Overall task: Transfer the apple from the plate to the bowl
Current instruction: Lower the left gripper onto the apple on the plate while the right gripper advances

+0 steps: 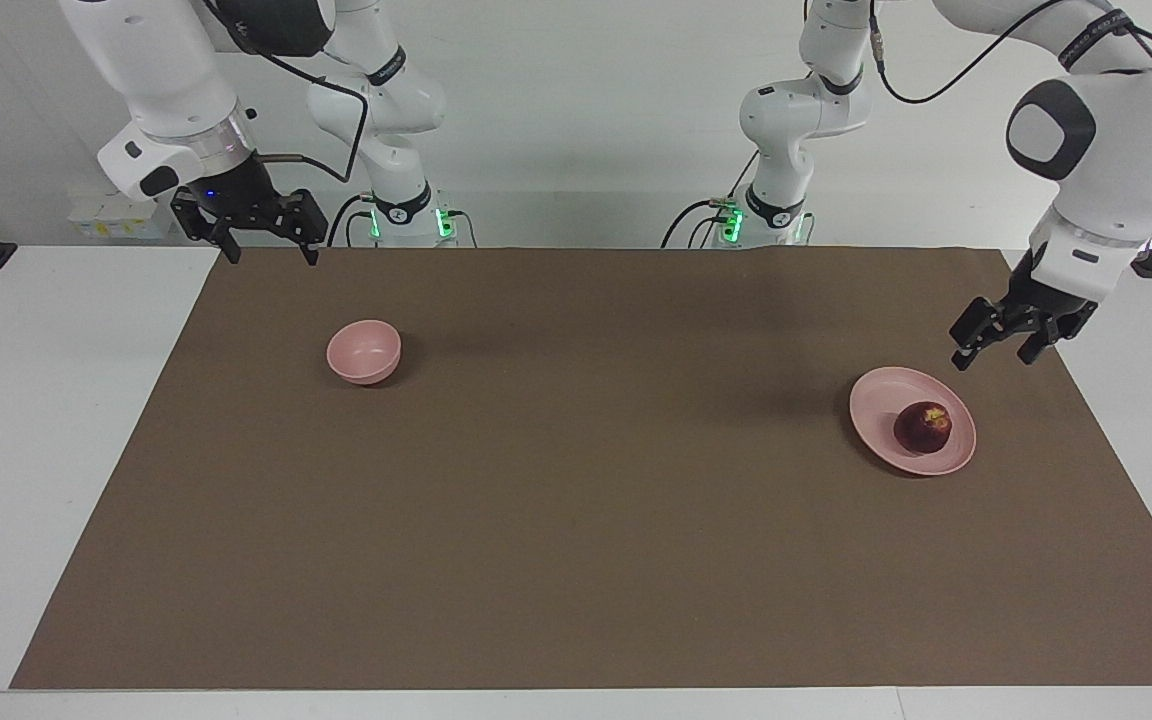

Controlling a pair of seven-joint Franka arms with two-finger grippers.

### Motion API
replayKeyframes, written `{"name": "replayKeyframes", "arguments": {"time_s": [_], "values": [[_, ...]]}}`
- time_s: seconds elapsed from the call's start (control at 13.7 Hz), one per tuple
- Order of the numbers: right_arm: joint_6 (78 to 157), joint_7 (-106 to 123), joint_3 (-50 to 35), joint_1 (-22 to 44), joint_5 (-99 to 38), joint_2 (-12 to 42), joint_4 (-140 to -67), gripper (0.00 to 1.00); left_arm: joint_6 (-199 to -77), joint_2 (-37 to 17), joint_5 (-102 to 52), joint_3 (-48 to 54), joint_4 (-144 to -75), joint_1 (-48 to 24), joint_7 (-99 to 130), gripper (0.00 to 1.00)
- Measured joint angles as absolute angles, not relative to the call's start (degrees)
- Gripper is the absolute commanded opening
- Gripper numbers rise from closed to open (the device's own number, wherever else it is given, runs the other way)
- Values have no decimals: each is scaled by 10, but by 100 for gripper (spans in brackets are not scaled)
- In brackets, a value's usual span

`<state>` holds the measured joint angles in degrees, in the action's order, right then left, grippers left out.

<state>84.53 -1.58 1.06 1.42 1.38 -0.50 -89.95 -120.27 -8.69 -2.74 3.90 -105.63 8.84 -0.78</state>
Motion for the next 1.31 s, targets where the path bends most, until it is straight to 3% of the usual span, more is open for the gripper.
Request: {"name": "replayKeyframes", "arguments": {"time_s": [0.44, 0.95, 1.02, 1.09, 1.17, 1.31], "values": [[845, -16, 10, 14, 11, -10, -905, 100, -1300, -124, -27, 40, -1150, 89, -8, 100], [887, -16, 10, 27, -33, -23, -946, 100, -1321, -127, -27, 40, -1176, 93, -8, 100], [896, -16, 10, 29, -44, -25, -953, 100, -1321, -127, -27, 40, -1177, 93, -8, 95], [908, -16, 9, 32, -50, -27, -960, 100, -1322, -127, -27, 40, -1177, 93, -8, 86], [915, -16, 9, 37, -56, -29, -966, 100, -1322, -127, -27, 40, -1177, 93, -8, 66], [924, -16, 9, 50, -86, -31, -979, 100, -1323, -128, -27, 41, -1177, 93, -8, 5]]}}
